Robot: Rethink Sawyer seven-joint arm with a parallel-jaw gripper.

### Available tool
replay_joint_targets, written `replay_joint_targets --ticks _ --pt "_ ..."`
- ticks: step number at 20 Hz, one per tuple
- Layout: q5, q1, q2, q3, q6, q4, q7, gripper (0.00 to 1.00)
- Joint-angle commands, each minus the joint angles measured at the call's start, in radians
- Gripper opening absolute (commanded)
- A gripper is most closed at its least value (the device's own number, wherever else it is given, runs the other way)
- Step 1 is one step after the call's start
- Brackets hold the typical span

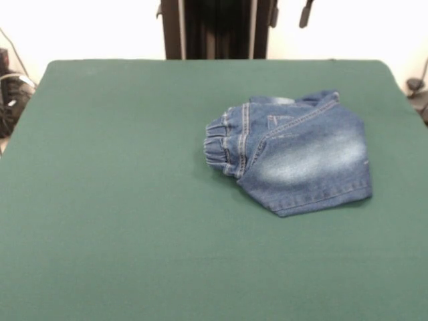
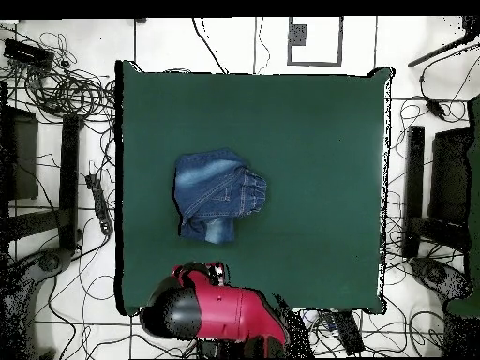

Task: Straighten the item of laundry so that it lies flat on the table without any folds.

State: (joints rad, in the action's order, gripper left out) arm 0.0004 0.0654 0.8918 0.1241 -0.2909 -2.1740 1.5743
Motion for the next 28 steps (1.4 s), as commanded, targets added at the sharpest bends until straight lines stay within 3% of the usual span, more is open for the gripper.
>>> replay_joint_targets --ticks 1,28 --pt "0.038 -0.027 -0.043 -0.057 0.04 0.022 0.197 1.0" --pt "0.009 -0.053 -0.116 -0.06 0.025 0.099 0.157 1.0"
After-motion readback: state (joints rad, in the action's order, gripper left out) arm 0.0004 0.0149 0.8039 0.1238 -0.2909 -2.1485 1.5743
